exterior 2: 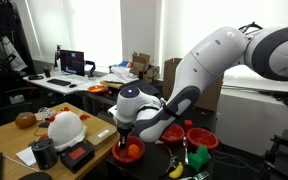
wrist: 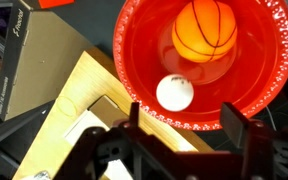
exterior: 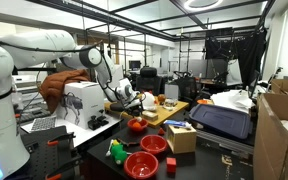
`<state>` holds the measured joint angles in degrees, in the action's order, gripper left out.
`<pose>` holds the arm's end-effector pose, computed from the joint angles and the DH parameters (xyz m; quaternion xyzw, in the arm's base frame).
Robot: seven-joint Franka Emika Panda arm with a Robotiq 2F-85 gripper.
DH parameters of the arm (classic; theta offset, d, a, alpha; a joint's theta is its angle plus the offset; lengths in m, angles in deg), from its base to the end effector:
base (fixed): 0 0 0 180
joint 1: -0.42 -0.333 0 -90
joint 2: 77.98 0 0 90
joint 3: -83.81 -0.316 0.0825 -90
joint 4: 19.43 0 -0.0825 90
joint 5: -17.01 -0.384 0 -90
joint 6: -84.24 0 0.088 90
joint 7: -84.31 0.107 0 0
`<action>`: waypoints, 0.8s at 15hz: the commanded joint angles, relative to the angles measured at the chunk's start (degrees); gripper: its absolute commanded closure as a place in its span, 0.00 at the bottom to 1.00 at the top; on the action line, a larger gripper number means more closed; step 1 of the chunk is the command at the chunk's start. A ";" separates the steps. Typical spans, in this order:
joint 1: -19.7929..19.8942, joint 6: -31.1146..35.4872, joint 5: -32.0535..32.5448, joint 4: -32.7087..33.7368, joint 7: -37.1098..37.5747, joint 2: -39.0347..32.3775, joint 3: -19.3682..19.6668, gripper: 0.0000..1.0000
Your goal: Put the white ball inside the red bowl
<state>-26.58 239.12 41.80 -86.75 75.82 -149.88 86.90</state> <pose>0.6748 0.3287 0.0345 0.8664 0.4614 0.1487 0.1203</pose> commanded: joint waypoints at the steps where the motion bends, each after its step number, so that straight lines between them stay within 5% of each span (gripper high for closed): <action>1: -1.28 -0.11 0.43 -0.83 2.36 1.24 1.98 0.00; 12: 2.01 -5.70 0.31 -19.33 2.04 19.90 2.37 0.00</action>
<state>-25.99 236.96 41.79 -95.28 78.07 -139.46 90.34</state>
